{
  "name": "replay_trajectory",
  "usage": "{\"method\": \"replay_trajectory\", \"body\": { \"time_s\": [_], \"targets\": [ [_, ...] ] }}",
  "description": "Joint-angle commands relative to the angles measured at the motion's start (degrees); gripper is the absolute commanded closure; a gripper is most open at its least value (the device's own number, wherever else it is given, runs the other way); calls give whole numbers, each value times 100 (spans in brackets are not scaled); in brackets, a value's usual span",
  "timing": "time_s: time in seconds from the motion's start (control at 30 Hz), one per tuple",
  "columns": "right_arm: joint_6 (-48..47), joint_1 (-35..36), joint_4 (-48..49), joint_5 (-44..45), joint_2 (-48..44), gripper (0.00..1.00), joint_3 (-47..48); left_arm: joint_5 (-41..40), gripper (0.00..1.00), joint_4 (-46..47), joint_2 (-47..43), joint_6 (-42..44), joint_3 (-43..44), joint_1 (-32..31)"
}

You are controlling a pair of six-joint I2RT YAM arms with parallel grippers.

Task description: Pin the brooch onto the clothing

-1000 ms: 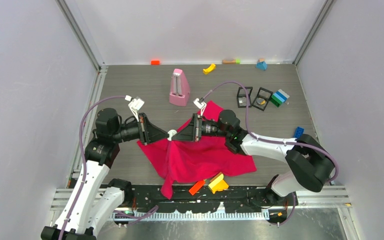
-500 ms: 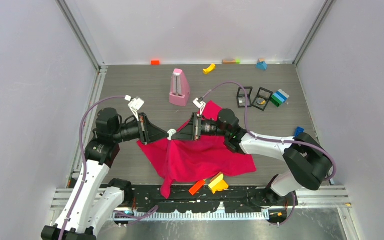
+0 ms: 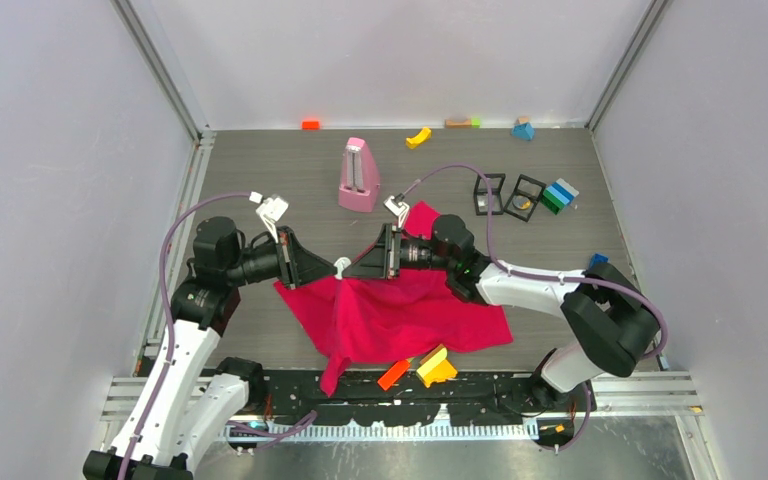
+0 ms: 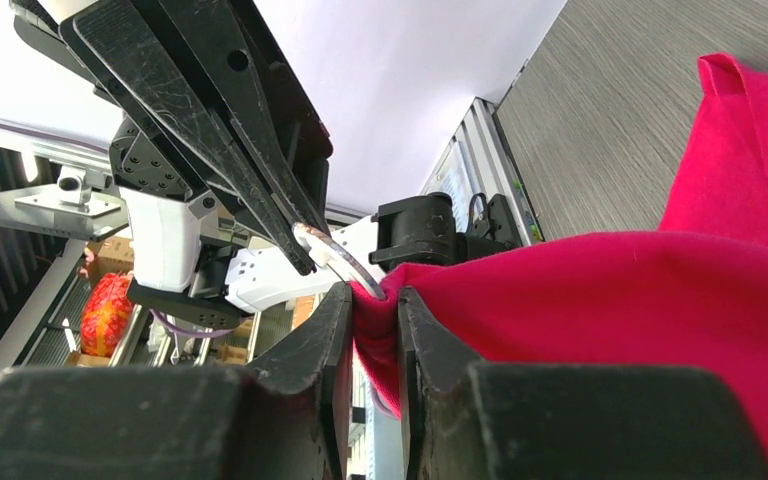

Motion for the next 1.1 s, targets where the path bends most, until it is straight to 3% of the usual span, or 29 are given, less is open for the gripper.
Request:
{"method": "replay_trajectory", "body": {
  "time_s": [0.0,0.37,0.47,0.6,0.73,0.83,0.97,1.07],
  "targets": [
    [-81,-307,-897,1310,363,95,211,1618,100,298,-279,-366,151,-241],
    [-108,-306,-1096,1319,432,96,339,1594,100,305,-299,-345,140,-270],
    [-115,-311,-1022,1313,404,95,307,1367,100,-70,-299,-80,227,-269],
    [-214,-307,-888,1266,285,84,219,700,100,-986,-201,631,465,-269],
    [-729,-312,-1279,1471,-182,58,105,-231,98,-1661,-162,999,557,-269],
    [-1297,-311,-1997,1796,-636,44,94,-508,79,-1835,-188,995,501,-269],
    [-2373,-308,-3411,2890,-1541,31,148,-1395,29,-2076,-355,886,463,-265],
    [-2823,-315,-4614,3739,-1957,26,208,-2358,14,-2257,-567,661,399,-260]
  ]
}}
